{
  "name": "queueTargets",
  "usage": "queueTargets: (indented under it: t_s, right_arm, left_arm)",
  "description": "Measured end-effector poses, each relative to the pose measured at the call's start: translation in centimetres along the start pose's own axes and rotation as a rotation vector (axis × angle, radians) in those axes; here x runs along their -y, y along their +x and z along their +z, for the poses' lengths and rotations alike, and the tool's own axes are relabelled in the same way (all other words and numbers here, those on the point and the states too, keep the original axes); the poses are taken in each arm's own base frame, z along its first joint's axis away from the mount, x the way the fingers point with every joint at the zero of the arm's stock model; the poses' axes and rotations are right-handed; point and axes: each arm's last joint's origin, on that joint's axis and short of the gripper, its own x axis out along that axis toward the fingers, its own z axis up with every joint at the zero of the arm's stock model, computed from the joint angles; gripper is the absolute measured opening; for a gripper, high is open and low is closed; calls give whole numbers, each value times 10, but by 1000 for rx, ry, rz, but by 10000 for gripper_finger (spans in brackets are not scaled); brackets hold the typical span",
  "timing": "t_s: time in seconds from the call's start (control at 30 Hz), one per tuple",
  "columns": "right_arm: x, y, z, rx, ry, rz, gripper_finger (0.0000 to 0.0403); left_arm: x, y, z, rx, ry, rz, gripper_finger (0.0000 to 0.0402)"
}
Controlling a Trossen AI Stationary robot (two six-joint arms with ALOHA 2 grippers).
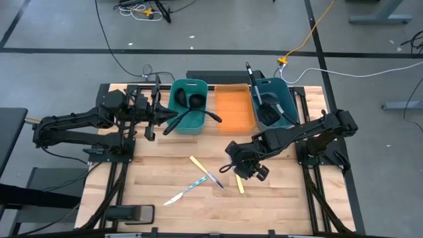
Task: Pick & Place Kitchen Items
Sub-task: Put the right yellow table knife into the orange bin
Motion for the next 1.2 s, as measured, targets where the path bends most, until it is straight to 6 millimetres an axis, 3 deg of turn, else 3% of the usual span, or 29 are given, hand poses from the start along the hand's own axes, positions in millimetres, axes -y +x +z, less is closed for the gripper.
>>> queueTargets:
  t_s: [0.37,0.67,0.83,1.2]
  right_arm:
    - [-1,1,0,24,-130,27,222]
    - [-20,34,-23,-52,-334,143,222]
    - [-24,47,-29,-44,-339,135,221]
    - [-22,50,-27,-29,-270,97,221]
  left_arm:
    - [0,0,0,-1,21,1,16]
    - [0,0,0,0,30,1,16]
    - [0,0,0,0,31,1,16]
    - [0,0,0,0,30,1,16]
